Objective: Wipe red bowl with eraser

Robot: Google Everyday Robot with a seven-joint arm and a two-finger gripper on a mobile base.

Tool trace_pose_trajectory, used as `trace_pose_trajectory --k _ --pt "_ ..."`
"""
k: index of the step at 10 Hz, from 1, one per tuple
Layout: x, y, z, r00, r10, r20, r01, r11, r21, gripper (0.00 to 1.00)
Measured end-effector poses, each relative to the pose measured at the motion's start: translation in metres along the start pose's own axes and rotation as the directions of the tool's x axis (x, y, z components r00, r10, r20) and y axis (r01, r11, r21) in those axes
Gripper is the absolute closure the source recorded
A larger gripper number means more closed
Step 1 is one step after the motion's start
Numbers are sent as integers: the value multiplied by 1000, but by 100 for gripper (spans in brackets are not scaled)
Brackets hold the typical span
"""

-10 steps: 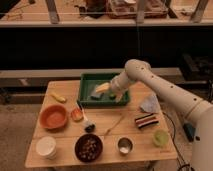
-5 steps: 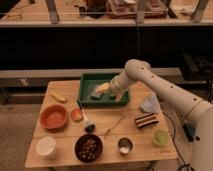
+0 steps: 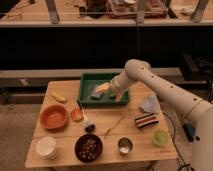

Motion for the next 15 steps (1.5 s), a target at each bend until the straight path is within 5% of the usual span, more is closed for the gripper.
trace_pose_trajectory --k 6,7,9,10,11,12,14,15 --pt "0 1 0 1000 15 -4 -15 1000 -5 20" --pt "1 3 -6 997 67 -41 -68 998 -21 20" --pt "-4 15 -31 956 212 -202 -226 973 -51 20" --pt "-9 24 -52 907 280 -315 -315 947 -68 20" --pt "-18 30 -81 824 341 -453 -423 902 -90 20" --pt "-25 30 -103 743 370 -557 -515 848 -123 20" --pt "-30 30 -132 638 393 -662 -666 713 -219 20" --pt "-31 29 -146 590 393 -705 -719 653 -237 20"
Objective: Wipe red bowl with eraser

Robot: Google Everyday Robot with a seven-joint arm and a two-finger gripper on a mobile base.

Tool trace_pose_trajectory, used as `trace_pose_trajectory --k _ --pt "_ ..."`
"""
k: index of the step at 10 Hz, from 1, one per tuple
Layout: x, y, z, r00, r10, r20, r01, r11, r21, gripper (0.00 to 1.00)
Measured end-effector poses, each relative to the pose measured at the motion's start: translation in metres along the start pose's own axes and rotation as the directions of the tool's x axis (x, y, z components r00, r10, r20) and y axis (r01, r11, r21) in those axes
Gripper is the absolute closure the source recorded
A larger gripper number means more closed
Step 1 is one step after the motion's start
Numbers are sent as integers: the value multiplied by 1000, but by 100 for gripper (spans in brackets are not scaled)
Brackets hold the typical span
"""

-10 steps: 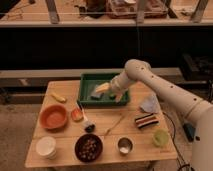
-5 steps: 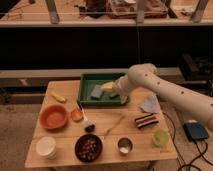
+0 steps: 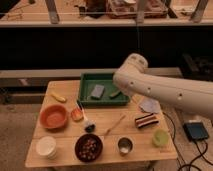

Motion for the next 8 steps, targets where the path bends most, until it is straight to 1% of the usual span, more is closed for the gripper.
trace_pose_trajectory --k 1,2,3,4,5,6,7,8 --pt "7 4 -9 999 33 -38 -35 998 -46 20" --pt "15 7 -21 993 72 -91 -80 992 -97 20" --pt "16 5 -26 992 78 -99 -88 991 -102 20" --pt "18 4 -26 994 71 -84 -79 992 -103 20" --pt "21 1 -20 998 62 -23 -64 993 -101 20" --pt "24 0 -7 995 67 78 -58 993 -107 20" --pt "22 0 8 985 73 158 -55 992 -114 20" --pt "20 5 28 972 75 225 -45 990 -137 20"
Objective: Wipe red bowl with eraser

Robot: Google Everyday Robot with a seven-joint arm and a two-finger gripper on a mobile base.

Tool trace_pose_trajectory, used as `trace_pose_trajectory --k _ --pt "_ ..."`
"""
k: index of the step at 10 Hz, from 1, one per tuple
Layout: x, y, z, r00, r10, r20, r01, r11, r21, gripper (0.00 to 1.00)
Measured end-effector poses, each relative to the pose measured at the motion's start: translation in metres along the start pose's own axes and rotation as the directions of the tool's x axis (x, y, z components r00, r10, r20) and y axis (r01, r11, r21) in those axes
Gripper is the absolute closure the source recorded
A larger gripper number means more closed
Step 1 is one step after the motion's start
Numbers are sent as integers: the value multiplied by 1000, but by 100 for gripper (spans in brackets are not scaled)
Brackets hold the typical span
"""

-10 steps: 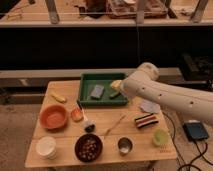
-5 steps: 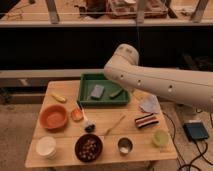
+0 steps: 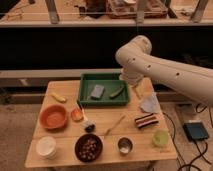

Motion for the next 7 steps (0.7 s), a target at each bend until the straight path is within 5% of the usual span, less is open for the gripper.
trace_pose_trajectory --k 3,5,7 --pt "-8 6 70 986 -12 168 23 998 -60 20" --pt "-17 21 116 955 1 295 35 993 -115 20" --pt "-23 38 138 931 33 364 25 988 -155 20"
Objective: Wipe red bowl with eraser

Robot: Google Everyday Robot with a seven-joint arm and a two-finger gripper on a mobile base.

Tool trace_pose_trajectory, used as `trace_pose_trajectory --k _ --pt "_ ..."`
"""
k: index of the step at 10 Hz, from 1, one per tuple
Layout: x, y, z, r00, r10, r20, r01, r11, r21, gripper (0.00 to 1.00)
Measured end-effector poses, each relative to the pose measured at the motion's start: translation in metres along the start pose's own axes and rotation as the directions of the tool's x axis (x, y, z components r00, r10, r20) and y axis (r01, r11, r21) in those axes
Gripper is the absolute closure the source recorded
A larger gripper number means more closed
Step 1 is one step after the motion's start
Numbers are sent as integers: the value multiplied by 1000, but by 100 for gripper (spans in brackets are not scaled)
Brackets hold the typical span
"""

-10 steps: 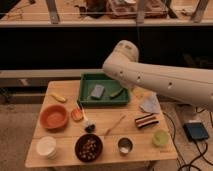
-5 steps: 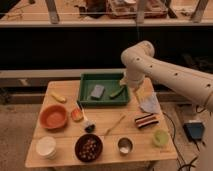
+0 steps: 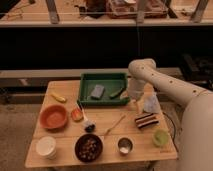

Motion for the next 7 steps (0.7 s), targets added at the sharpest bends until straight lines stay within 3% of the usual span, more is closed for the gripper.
trace_pose_trajectory --k 2,5,7 --pt "14 17 8 998 50 30 -50 999 13 20" --pt "28 38 -7 994 103 34 -105 990 91 20" --pt "29 49 -5 994 112 22 -113 988 101 20"
